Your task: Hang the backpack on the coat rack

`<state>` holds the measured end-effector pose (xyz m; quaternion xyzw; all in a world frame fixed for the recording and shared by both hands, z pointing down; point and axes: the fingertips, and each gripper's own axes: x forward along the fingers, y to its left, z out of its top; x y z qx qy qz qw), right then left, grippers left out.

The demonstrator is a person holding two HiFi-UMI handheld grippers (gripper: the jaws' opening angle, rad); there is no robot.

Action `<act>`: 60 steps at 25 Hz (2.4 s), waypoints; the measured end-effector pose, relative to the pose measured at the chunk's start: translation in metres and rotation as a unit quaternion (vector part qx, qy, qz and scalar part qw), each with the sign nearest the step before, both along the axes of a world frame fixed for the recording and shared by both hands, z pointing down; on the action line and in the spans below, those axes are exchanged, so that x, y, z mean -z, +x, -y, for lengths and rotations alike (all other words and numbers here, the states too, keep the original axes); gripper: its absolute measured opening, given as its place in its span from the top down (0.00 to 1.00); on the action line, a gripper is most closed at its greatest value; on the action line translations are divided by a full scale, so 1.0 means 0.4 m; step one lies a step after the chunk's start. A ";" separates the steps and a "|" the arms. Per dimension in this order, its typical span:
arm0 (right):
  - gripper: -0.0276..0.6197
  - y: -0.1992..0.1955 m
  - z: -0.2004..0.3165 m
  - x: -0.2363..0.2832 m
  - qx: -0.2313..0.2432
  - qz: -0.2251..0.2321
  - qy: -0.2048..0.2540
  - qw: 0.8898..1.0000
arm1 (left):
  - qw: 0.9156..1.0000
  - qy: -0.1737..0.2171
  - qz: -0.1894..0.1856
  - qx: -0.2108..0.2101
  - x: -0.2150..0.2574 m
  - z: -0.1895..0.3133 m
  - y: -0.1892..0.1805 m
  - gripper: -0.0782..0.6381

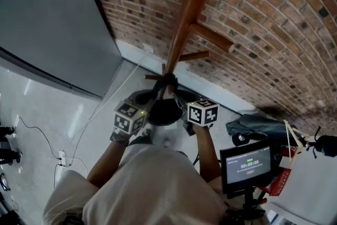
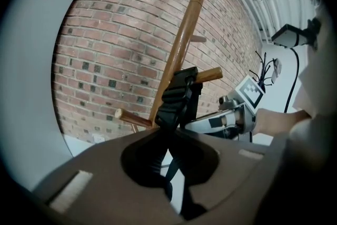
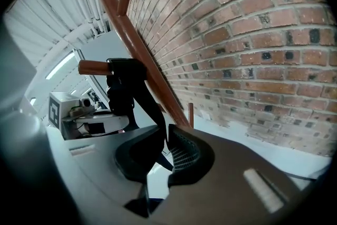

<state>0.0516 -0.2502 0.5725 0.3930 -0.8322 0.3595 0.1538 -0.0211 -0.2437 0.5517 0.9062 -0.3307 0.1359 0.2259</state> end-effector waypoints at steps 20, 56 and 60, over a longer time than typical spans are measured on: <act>0.81 -0.055 0.010 -0.007 0.046 -0.011 0.013 0.999 | 1.000 0.013 0.000 -0.029 -0.048 0.024 0.062 0.80; 0.95 0.069 -0.022 0.326 -0.021 -0.042 0.179 0.983 | 0.993 0.113 -0.015 -0.008 0.202 0.009 -0.047 0.69; 0.95 0.072 -0.004 0.430 -0.034 -0.022 0.223 0.974 | 0.987 0.161 0.013 0.009 0.288 0.033 -0.068 0.83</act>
